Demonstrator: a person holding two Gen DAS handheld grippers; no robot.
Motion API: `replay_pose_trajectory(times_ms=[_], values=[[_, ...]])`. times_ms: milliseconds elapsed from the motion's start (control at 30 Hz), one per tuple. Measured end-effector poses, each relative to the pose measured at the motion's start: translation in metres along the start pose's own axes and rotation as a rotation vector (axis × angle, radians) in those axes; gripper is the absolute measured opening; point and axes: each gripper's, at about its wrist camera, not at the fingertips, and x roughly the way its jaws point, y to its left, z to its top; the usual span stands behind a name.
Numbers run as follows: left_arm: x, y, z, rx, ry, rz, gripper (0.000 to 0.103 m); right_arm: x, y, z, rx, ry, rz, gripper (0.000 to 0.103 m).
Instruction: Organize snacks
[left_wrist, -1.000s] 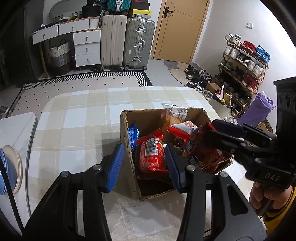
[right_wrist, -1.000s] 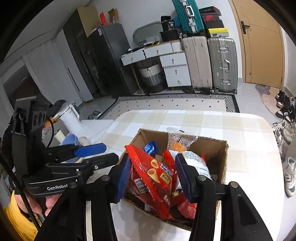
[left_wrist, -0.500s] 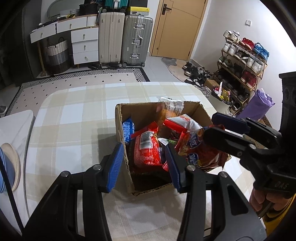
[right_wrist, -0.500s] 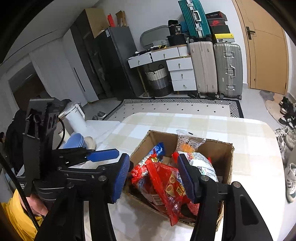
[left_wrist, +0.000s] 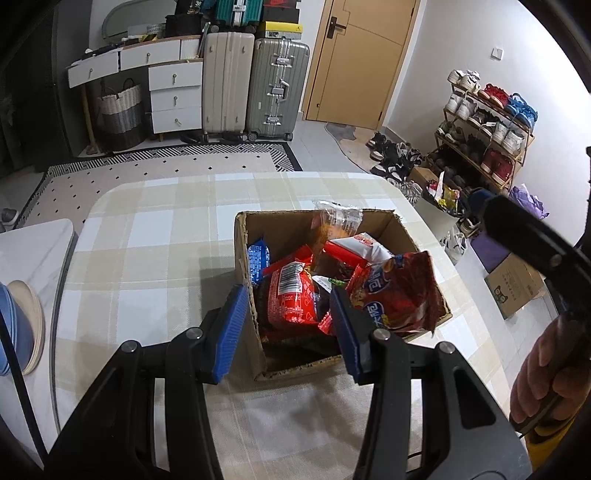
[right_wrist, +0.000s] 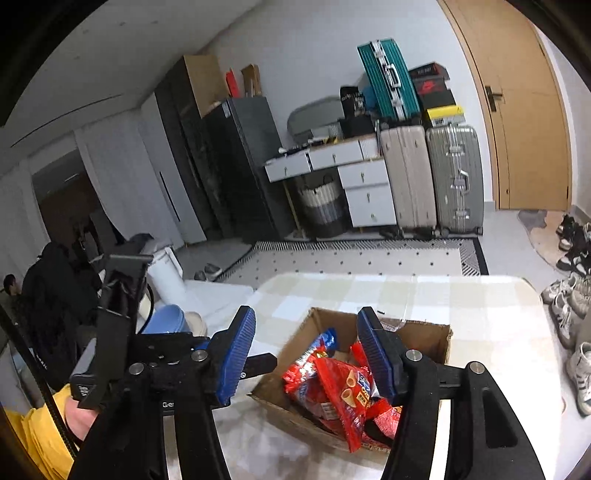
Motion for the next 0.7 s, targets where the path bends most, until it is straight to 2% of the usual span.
replay_pose_trajectory(times_ms=[100,200,267,333,467,533,600,700], values=[[-0.016,-0.004,-0.004,0.005,-0.025,0.005,0.045,-0.021,0.006,-0.003,-0.007,-0.027,-0.006,0.059],[-0.036,-0.011,-0.008,0.006,-0.063,0.009,0.052,-0.040,0.012,-0.007,-0.005,-0.047,-0.013,0.060],[-0.052,-0.016,-0.012,0.012,-0.092,0.011,0.053,-0.055,0.014,-0.011,-0.004,-0.060,-0.018,0.061],[-0.066,-0.021,-0.016,0.015,-0.112,0.012,0.054,-0.072,0.019,-0.014,-0.007,-0.081,-0.029,0.069],[-0.101,-0.033,-0.027,0.016,-0.164,0.013,0.065,-0.108,0.031,-0.020,-0.034,-0.131,-0.051,0.073],[-0.121,-0.040,-0.034,0.012,-0.194,0.029,0.084,-0.128,0.038,-0.024,-0.048,-0.162,-0.067,0.087],[-0.140,-0.046,-0.042,0.013,-0.227,0.042,0.085,-0.147,0.043,-0.030,-0.053,-0.199,-0.088,0.095],[-0.166,-0.055,-0.058,0.033,-0.274,0.046,0.085,-0.173,0.053,-0.043,-0.081,-0.261,-0.114,0.099]])
